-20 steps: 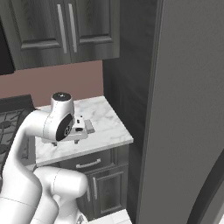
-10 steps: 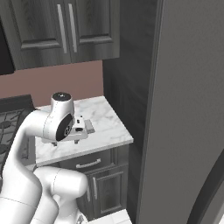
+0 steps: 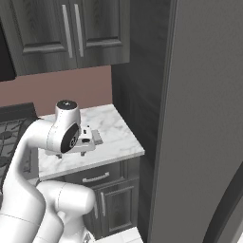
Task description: Take the fish from the fridge and place it on the digital scale on the counter by the fridge. Wait a few seconds for a reading, then move it to the plate on the dining counter.
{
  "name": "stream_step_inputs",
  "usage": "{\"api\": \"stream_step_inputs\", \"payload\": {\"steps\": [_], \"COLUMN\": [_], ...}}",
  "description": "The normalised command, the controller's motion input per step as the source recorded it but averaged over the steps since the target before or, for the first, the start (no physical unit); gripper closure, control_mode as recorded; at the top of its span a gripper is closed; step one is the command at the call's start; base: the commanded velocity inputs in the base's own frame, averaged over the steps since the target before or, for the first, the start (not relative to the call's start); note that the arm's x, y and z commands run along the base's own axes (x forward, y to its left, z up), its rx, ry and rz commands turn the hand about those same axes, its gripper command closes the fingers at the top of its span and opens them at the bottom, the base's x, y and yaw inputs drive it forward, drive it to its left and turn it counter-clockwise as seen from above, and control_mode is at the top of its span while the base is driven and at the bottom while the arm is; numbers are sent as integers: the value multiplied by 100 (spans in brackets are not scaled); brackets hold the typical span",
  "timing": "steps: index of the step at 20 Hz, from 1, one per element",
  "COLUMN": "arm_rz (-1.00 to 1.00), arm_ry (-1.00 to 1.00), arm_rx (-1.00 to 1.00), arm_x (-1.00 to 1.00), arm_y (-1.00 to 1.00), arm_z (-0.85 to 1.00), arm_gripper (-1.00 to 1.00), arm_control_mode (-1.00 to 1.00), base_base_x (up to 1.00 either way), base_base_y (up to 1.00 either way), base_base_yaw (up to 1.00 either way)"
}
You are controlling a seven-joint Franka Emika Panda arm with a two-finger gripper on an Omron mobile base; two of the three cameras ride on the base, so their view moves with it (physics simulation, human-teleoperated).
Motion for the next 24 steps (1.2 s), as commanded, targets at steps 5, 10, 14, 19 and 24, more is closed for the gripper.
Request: {"api": "stream_step_inputs", "payload": {"steps": [5,10,14,19,24], "arm_rz": [0,0,0,0,0], "arm_ry": [0,0,0,0,0], "arm_rx": [0,0,0,0,0], "arm_x": [0,0,0,0,0], "arm_y": [0,0,0,0,0], "arm_z": [0,0,0,0,0], "arm_gripper": [-100,-100,-100,-100,-100], "arm_control_mode": [-100,-100,-100,-100,-100], "base_base_x": [0,0,0,0,0], "base_base_y": [0,0,0,0,0], "base_base_yaw": [0,0,0,0,0]}}
